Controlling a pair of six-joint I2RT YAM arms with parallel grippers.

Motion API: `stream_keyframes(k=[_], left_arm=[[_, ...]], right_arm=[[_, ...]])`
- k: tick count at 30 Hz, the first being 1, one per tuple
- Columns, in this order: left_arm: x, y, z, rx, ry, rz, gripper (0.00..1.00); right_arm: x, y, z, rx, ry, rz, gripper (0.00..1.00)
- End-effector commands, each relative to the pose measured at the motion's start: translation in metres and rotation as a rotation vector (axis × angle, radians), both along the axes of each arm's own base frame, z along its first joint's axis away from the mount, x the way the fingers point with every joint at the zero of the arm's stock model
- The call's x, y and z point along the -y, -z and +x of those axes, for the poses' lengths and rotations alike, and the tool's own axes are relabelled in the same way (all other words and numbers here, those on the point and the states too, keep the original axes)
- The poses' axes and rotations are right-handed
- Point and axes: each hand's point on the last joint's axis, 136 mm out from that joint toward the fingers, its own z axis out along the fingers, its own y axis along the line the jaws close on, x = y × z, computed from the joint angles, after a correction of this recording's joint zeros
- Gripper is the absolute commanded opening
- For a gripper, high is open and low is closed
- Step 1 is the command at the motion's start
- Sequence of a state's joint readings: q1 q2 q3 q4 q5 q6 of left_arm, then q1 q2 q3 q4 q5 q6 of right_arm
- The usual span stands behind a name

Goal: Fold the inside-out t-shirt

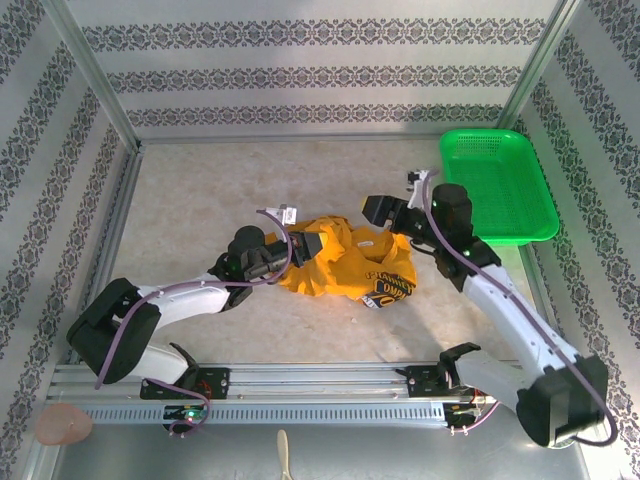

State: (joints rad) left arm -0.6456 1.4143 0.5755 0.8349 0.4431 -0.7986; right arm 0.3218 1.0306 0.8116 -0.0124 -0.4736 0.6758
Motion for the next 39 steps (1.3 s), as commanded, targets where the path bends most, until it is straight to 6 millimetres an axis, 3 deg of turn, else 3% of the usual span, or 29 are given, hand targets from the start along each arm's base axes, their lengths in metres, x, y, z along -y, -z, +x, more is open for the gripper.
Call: stream_keyframes(k=[1,5,10,14,15,17,19,24,31,34,37,39], left_arm=[[0.001,-0.025,-0.003,0.061,0.040,-0.069,0.00],[0.003,-0.025,-0.005,0.061,0.059,-0.070,0.00],[0.002,-0.022,-0.007,0.059,0.062,-0.073,0.00],[-0.002,-0.014,-0.006,0.045,0.055,-0.074,0.00],[-0.004,-0.011,-0.006,0.036,0.051,-0.074,0.00],[-0.011,-0.004,-0.005,0.022,0.034,-0.084,0.00],[-0.020,0.008,-0.003,-0.002,0.008,-0.092,0.00],[-0.047,0.051,0.001,-0.071,-0.094,-0.080,0.00],[-0.062,0.101,0.007,-0.166,-0.152,-0.090,0.00],[-0.058,0.107,0.012,-0.189,-0.143,-0.090,0.22],[-0.064,0.091,0.013,-0.144,-0.178,-0.108,0.51],[-0.072,0.077,0.012,-0.115,-0.215,-0.122,0.57]], right_arm=[[-0.010,0.023,-0.003,-0.033,-0.015,-0.007,0.69],[-0.030,0.041,-0.002,-0.050,-0.069,-0.048,0.72],[-0.059,0.079,0.011,-0.122,-0.142,-0.092,0.73],[-0.076,0.100,0.023,-0.170,-0.183,-0.046,0.68],[-0.078,0.100,0.025,-0.170,-0.195,-0.031,0.61],[-0.079,0.094,0.030,-0.163,-0.211,0.016,0.24],[-0.073,0.086,0.034,-0.145,-0.203,0.049,0.00],[-0.051,0.058,0.026,-0.087,-0.205,0.117,0.00],[-0.043,0.022,-0.012,0.040,-0.247,0.188,0.00],[-0.042,0.028,-0.019,0.039,-0.252,0.184,0.00],[-0.041,0.042,-0.019,0.011,-0.252,0.177,0.00],[-0.040,0.047,-0.018,0.000,-0.248,0.179,0.00]])
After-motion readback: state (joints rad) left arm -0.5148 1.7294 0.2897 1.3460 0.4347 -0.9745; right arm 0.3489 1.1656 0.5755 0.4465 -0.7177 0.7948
